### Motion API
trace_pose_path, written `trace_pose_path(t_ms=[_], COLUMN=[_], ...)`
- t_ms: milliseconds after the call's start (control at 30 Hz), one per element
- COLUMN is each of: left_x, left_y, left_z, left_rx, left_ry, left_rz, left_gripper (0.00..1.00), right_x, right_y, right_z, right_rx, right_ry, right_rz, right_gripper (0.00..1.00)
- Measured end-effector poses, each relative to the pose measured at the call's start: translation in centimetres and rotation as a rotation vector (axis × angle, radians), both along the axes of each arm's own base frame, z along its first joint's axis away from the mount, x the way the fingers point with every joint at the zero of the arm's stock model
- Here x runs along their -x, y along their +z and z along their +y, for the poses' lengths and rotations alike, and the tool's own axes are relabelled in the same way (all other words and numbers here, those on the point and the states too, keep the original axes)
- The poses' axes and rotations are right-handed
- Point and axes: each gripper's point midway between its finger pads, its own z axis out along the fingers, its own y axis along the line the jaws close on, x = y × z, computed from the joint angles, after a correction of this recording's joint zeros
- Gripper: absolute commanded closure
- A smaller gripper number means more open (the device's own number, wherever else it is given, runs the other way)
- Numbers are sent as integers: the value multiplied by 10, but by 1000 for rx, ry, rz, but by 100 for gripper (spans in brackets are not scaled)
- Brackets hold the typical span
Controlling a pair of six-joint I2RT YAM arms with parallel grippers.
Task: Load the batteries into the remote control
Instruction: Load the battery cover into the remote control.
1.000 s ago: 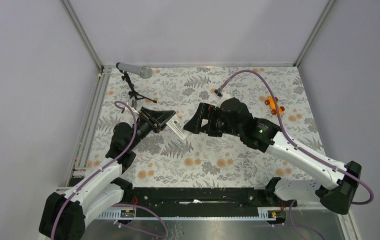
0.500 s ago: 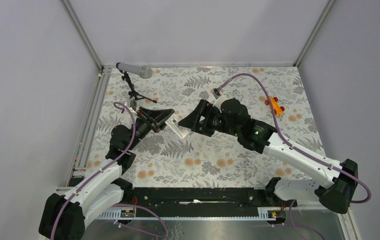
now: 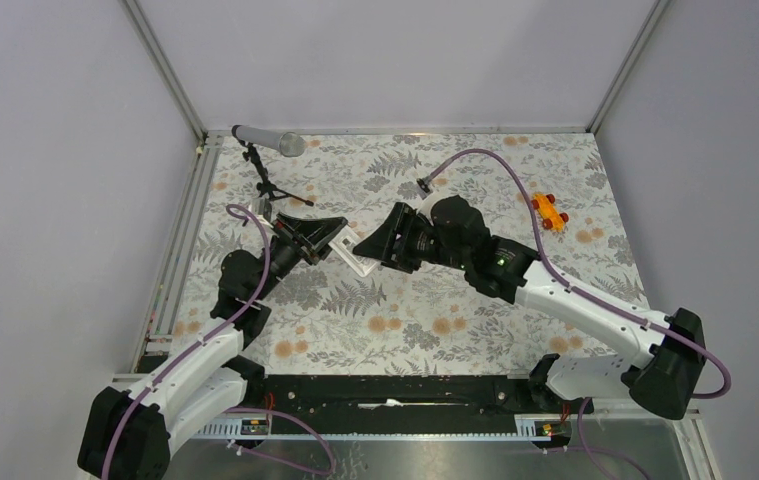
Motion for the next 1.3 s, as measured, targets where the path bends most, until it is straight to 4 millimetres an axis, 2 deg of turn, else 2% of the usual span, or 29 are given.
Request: trace_pose_path(t_ms=[400,800,1100,1200,1300], left_x=[1,5,6,5,6], left_y=[-2,2,-3,-6,-6], left_z=[2,4,5,5,5], left_rx=[-6,-11,-29,-35,-35], left_ry=[7,18,25,24,25], left_rz=[-5,-61,-79,-64,-65], left_gripper=[100,100,100,100,100], right_x=[0,-5,-9,-8,-8], right_y=[-2,-4,-14,-16,-17], right_z=[7,7,14,14,14], right_rx=[-18,-33,-38,-33,-26], right_ry=[10,-6,3,9,10], right_rz=[30,91,140,144,142], right_gripper=[48,29,33,28,18])
